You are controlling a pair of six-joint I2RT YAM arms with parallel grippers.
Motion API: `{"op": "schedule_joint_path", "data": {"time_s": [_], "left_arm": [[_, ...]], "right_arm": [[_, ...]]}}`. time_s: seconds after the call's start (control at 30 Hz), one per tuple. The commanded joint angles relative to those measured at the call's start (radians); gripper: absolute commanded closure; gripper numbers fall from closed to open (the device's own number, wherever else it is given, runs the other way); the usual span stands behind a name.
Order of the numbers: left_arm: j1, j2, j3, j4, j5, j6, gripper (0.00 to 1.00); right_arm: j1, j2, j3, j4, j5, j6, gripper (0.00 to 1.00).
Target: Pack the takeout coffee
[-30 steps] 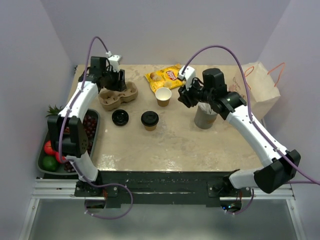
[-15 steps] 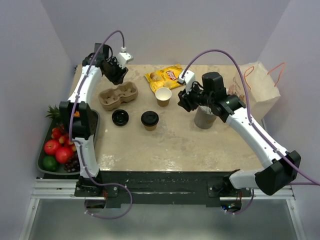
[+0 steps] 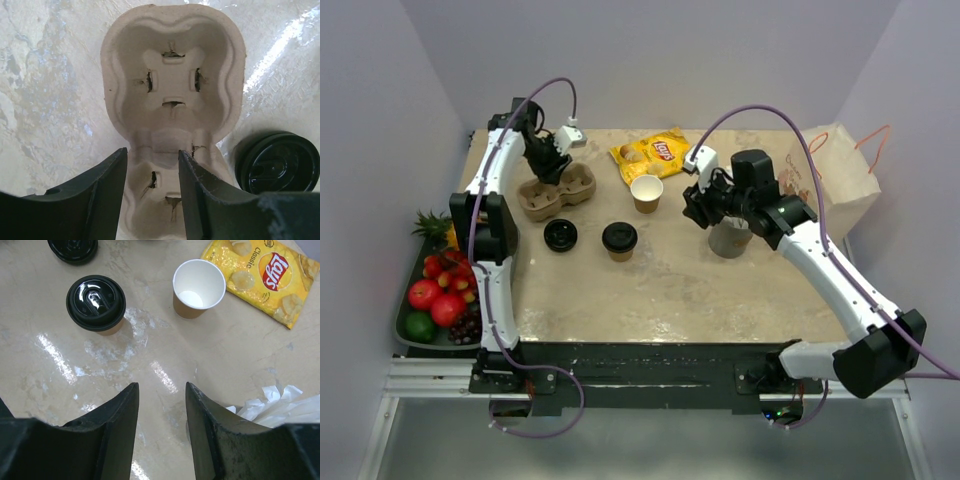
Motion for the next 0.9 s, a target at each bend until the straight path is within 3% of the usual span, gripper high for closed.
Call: {"op": "schedule_joint_path", "data": {"time_s": [0.0,0.3,0.87], "left_arm": [[0.008,-0.017,0.000,-0.021,0.069,0.015,0.50],[0.008,0.005,-0.012,-0.011,0.117,-0.032,0.52],[0.012,0.011,-0.038,0.015,0.059,-0.063,0.58]], "right_arm": [[-0.009,-0.017,-0.006,0.008,-0.032,-0.005,0.54],[-0.014,-0.008,-0.006,-0.001,-0.029,-0.011,0.53],[-0.020,0.006,-0.009,0.012,-0.031,-0.005,0.53]]}}
